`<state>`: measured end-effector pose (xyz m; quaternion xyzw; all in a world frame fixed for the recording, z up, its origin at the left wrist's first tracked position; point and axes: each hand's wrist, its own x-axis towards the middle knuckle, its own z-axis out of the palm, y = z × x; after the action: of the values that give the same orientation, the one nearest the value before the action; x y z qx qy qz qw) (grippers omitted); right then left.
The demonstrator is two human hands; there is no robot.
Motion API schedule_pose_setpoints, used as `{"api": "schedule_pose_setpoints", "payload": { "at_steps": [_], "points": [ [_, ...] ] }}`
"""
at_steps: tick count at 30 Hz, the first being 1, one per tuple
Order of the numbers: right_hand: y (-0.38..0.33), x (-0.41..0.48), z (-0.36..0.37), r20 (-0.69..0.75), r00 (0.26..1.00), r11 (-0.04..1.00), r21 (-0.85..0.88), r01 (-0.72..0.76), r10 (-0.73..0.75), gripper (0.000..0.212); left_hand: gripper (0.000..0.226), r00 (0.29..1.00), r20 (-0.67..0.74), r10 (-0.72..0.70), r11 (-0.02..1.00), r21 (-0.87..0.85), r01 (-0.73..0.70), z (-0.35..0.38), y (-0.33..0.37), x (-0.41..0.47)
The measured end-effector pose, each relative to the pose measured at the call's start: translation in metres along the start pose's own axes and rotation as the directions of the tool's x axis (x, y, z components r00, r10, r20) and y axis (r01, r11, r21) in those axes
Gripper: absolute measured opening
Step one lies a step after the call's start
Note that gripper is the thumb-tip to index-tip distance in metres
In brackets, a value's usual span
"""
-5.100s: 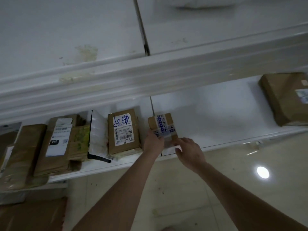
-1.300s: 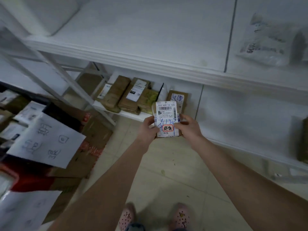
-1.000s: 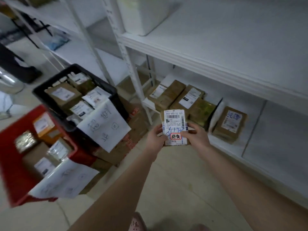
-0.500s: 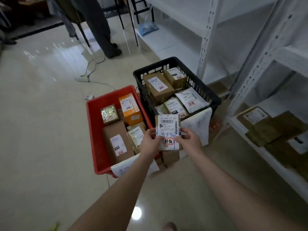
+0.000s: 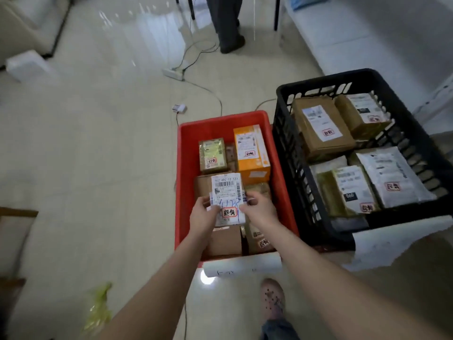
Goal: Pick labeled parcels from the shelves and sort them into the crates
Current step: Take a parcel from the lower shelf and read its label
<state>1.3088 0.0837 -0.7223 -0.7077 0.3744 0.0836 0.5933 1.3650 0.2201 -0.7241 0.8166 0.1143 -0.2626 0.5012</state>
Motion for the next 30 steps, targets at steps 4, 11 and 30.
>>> {"api": "schedule_pose_setpoints", "payload": {
  "at_steps": [4, 11, 30],
  "points": [
    [0.002, 0.038, 0.022, 0.028, 0.999, 0.994, -0.105, -0.023, 0.026, 0.049, 0.035, 0.999, 0.018, -0.031, 0.998, 0.056, 0.03, -0.003, -0.008, 0.037],
    [0.017, 0.074, 0.081, 0.1, 0.988, 0.959, -0.27, -0.085, 0.116, 0.049, 0.062, 0.993, 0.04, -0.107, 0.983, 0.156, 0.1, -0.02, -0.048, 0.089],
    [0.052, 0.03, 0.11, -0.032, 0.982, 0.919, -0.349, -0.184, 0.185, 0.059, 0.06, 0.906, 0.384, -0.176, 0.767, 0.631, -0.118, -0.029, -0.067, 0.084]
  ]
}}
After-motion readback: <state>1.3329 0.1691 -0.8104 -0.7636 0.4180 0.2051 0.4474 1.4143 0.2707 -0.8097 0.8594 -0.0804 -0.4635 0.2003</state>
